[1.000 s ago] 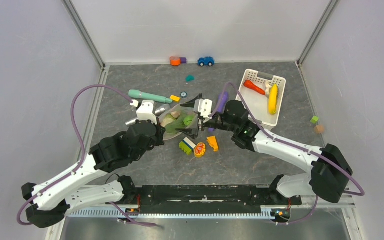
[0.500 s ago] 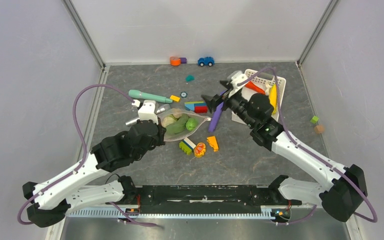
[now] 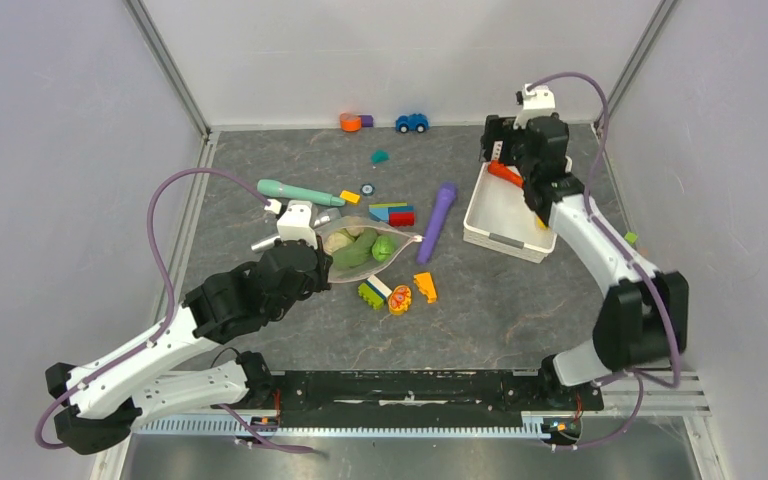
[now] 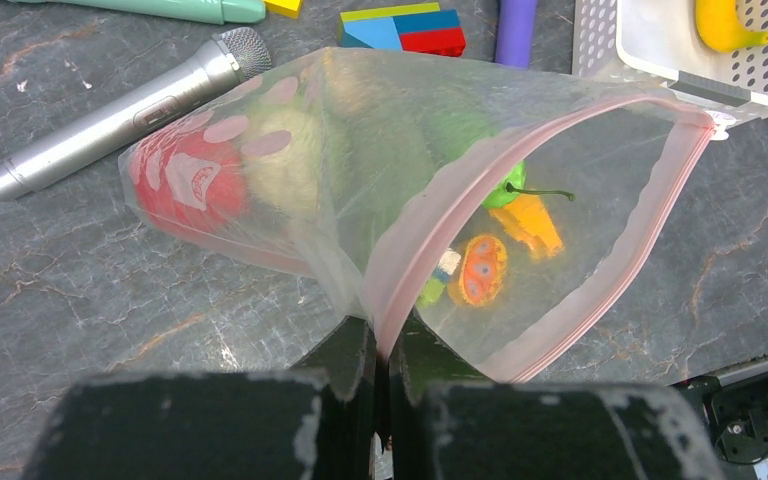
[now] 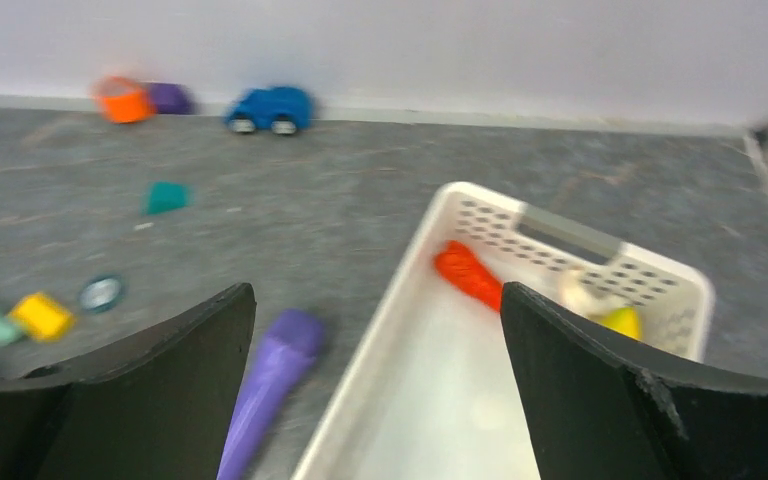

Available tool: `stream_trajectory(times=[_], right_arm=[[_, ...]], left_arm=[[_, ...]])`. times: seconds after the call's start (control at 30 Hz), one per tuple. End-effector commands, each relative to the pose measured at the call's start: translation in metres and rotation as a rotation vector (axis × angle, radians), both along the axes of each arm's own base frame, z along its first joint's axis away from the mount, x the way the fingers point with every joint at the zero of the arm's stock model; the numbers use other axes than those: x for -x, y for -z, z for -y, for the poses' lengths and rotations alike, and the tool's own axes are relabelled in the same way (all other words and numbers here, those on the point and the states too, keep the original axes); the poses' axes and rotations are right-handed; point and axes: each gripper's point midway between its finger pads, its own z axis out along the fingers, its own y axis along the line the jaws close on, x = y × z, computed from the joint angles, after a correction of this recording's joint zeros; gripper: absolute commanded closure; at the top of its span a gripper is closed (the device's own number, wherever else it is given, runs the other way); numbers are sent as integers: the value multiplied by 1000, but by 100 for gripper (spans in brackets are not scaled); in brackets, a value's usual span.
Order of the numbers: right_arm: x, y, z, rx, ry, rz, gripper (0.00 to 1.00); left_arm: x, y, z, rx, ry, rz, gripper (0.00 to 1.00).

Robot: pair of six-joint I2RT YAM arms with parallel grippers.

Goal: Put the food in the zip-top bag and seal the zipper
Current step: Pick up the fake fruit from the bin.

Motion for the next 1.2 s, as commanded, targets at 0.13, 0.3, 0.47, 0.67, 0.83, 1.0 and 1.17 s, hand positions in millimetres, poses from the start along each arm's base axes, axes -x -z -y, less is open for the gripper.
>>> stream_trajectory(times=[0.13,0.3,0.47,0.67,0.83,1.0,1.17], right_arm=[[-58,77,93,239,272,-297,4],[-73,112,135,398,413,-384,4],[-80,135,152,415,462,-404,11],[-78,154,163,417,495,-345,19],[-73,158,168,368,503,-297,24],[-69,163,174,337,505,-279,29],[-72,176,173,326,491,-296,32]], left_arm=[[-6,-7,3,35,-28,17,98],[-6,-8,3,36,-25,20,98],[-6,-8,2,32,-26,23,98],[-6,-8,2,29,-27,24,98],[-6,-8,1,30,-30,25,98],[-7,-7,1,22,-30,25,98],[-7,-6,2,13,-25,22,98]])
